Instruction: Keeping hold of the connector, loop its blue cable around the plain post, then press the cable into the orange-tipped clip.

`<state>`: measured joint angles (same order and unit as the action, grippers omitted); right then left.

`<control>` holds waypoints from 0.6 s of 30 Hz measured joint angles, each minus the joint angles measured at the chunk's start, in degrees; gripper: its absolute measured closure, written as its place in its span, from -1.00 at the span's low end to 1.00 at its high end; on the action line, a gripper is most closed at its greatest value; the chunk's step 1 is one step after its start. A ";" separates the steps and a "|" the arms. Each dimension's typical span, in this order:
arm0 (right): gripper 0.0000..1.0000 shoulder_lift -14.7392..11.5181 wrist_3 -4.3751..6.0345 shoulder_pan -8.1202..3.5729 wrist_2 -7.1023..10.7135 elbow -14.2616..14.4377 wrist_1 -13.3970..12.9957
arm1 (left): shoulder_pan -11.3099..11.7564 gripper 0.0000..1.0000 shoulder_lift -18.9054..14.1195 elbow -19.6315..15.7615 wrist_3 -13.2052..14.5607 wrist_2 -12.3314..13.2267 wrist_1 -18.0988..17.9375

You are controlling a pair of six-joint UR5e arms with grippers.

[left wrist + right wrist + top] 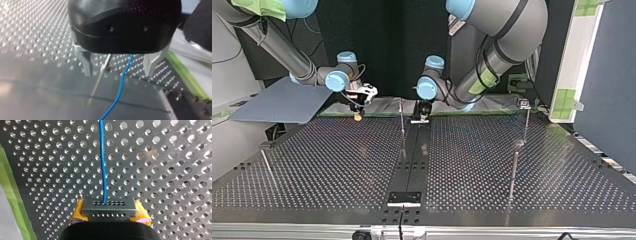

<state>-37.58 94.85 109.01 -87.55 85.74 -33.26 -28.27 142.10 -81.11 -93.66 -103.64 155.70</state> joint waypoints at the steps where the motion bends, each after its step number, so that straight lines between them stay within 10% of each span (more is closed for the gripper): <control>1: 1.00 0.00 -0.01 0.00 0.00 0.00 0.17 | -0.18 -1.00 -0.05 -0.65 0.66 0.32 -0.63; 18: 1.00 0.01 -0.47 0.49 -0.01 0.02 2.21 | -4.00 -1.00 -4.38 -10.07 1.78 1.17 -8.97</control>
<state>-37.58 94.38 109.50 -87.55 85.76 -31.06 -32.27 137.72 -91.18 -91.89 -102.47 146.73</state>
